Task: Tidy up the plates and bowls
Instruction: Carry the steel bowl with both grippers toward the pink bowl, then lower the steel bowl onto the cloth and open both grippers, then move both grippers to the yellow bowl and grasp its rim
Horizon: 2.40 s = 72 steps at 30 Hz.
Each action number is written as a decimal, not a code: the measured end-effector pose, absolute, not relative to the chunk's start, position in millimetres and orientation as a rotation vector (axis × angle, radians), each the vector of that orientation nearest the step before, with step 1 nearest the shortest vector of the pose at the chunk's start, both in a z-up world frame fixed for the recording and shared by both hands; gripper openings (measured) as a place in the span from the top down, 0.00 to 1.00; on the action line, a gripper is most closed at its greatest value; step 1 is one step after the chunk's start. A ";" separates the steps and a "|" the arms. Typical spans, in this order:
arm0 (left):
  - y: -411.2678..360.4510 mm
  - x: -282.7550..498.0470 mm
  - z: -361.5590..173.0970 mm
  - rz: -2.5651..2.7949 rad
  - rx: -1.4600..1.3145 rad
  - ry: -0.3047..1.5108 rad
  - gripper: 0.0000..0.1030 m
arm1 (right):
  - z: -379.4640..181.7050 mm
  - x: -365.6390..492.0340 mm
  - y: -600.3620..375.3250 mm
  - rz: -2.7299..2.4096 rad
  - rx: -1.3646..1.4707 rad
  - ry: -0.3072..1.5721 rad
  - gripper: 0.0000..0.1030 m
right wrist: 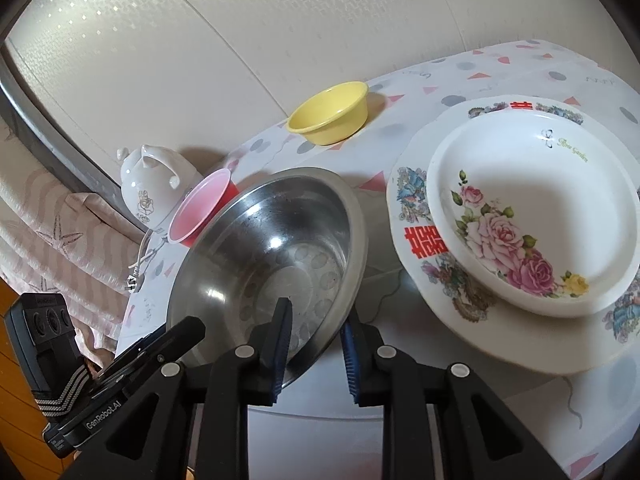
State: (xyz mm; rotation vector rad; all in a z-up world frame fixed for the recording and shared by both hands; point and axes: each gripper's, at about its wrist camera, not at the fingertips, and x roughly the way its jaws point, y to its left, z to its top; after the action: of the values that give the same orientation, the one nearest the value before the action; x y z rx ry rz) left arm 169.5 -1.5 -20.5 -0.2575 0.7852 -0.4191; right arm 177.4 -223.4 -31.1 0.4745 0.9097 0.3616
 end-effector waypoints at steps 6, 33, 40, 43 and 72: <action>-0.8 167.0 -21.6 -0.422 -0.256 0.786 0.57 | -32.5 174.4 -219.3 0.371 0.463 0.916 0.74; 14.8 150.9 25.5 -0.286 -0.124 0.671 0.14 | 11.9 145.1 -240.3 0.253 0.286 0.769 0.69; 7.3 160.2 38.3 -0.276 -0.059 0.640 0.04 | 28.1 160.2 -242.5 0.226 0.239 0.748 0.68; 3.9 167.5 42.8 -0.280 -0.040 0.640 0.01 | 31.9 171.9 -241.9 0.206 0.204 0.755 0.67; -16.9 348.0 63.9 -0.395 -0.230 0.833 0.00 | 18.0 349.7 -235.9 0.214 0.325 0.964 0.62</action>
State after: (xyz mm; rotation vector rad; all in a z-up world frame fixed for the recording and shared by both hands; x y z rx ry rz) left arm 348.0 -16.9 63.9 -0.2295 0.8327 -0.3945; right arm 349.7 -235.9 18.0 0.3250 0.9644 0.2141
